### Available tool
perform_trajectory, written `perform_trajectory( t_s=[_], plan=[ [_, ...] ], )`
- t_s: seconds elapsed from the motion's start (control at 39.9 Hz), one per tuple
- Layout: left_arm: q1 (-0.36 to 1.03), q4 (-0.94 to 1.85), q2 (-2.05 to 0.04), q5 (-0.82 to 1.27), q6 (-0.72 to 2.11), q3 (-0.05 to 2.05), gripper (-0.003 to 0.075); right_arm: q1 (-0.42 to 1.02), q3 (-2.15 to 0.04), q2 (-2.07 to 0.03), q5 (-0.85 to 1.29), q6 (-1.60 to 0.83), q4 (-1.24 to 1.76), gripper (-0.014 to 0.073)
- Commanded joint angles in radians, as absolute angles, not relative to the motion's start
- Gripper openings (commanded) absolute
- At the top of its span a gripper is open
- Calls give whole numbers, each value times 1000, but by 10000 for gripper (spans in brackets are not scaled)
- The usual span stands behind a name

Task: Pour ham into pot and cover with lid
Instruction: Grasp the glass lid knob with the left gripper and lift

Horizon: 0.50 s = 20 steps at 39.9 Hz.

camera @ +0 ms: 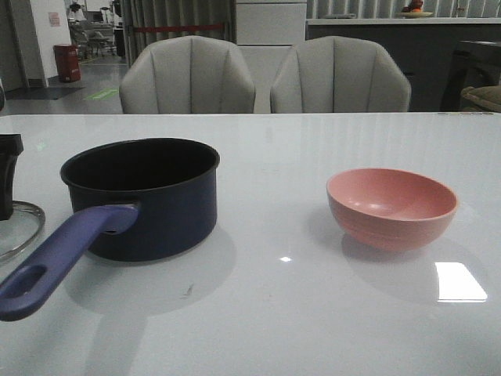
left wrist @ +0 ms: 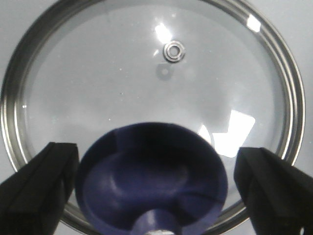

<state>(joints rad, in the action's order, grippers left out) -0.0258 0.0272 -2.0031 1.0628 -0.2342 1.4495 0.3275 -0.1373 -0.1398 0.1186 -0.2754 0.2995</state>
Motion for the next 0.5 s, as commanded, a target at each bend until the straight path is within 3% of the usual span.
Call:
perform_trajectory(
  t_s=[0.0,0.23,0.48],
  plan=[
    [-28,37,-1957,1048,-248,1481,658,329,-166,-148,41,-283,305,157],
    [-28,37,-1957,1027,-248,1481,652,329,-166,-148,41,-283,305,157],
    [-28,37,-1957,1025,-248,1481,376,329,-166,-148,41,-283,305,157]
  ],
)
